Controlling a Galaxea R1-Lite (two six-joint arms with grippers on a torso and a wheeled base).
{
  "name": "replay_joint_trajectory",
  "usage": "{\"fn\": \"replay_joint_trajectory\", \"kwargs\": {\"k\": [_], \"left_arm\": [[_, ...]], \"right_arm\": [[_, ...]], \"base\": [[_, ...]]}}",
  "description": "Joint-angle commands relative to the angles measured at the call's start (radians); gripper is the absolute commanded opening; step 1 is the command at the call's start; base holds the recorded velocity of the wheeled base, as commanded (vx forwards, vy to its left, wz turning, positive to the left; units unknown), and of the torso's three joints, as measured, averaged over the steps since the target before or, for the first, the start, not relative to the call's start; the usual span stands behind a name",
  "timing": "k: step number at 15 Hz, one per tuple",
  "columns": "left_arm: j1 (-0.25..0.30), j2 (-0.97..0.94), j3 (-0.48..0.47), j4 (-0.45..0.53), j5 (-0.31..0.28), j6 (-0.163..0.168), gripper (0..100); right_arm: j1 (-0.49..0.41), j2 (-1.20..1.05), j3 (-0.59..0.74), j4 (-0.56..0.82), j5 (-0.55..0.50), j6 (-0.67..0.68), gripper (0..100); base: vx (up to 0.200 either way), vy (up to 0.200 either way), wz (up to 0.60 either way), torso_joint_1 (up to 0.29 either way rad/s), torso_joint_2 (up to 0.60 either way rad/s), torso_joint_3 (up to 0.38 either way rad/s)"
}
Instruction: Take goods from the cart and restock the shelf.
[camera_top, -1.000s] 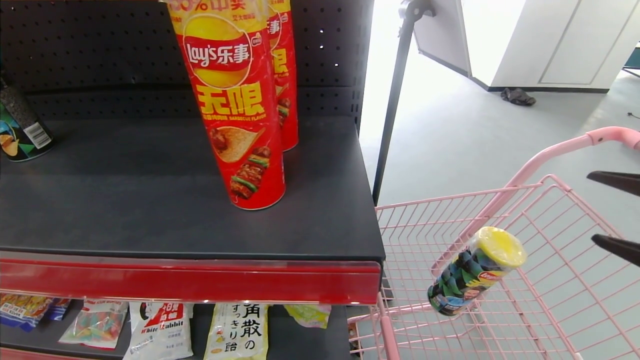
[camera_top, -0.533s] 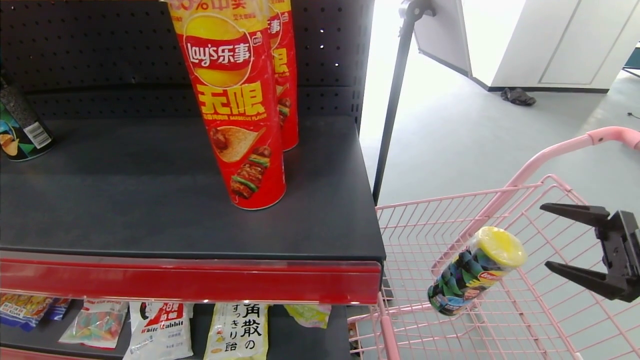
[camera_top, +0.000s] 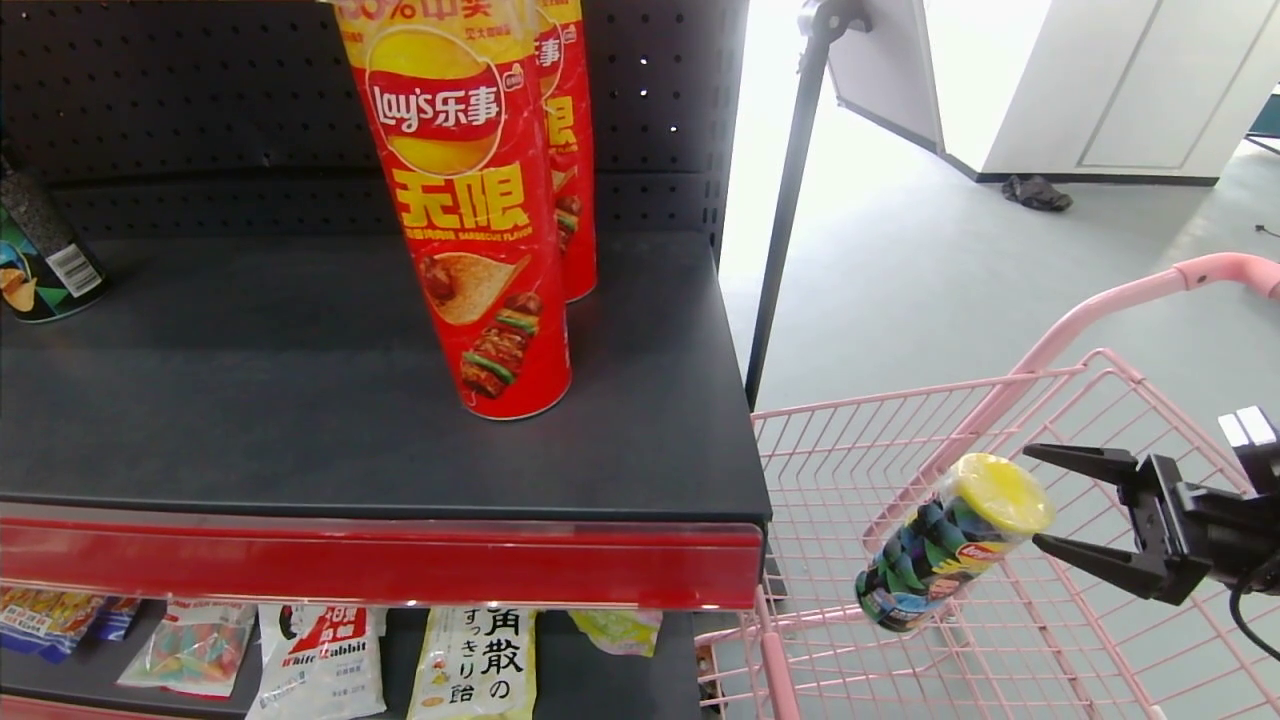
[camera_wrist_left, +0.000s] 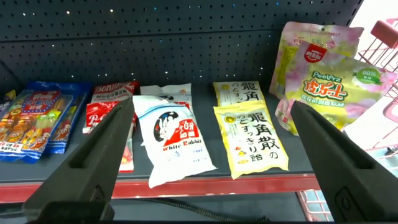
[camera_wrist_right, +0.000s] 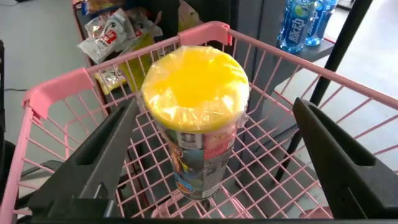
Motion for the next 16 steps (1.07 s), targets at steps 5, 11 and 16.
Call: {"fn": "replay_joint_trajectory", "kwargs": {"k": [5,11,16], "left_arm": [[0.000,0.001,-0.001,0.000,0.000,0.000,100],[0.000,0.001,-0.001,0.000,0.000,-0.002,100],[0.000,0.001,0.000,0.000,0.000,0.000,100]], "right_arm": [[0.029,0.043,0.035,0.006,0.000,-0.002,100],[0.072,0.102,0.044,0.003,0.000,-0.002,100],[0.125,0.172,0.042,-0.003,0.000,-0.002,100]], "base": [[0.000,0.000,0.00,0.000,0.00,0.000],[0.000,0.000,0.00,0.000,0.00,0.000],[0.000,0.000,0.00,0.000,0.00,0.000]]}}
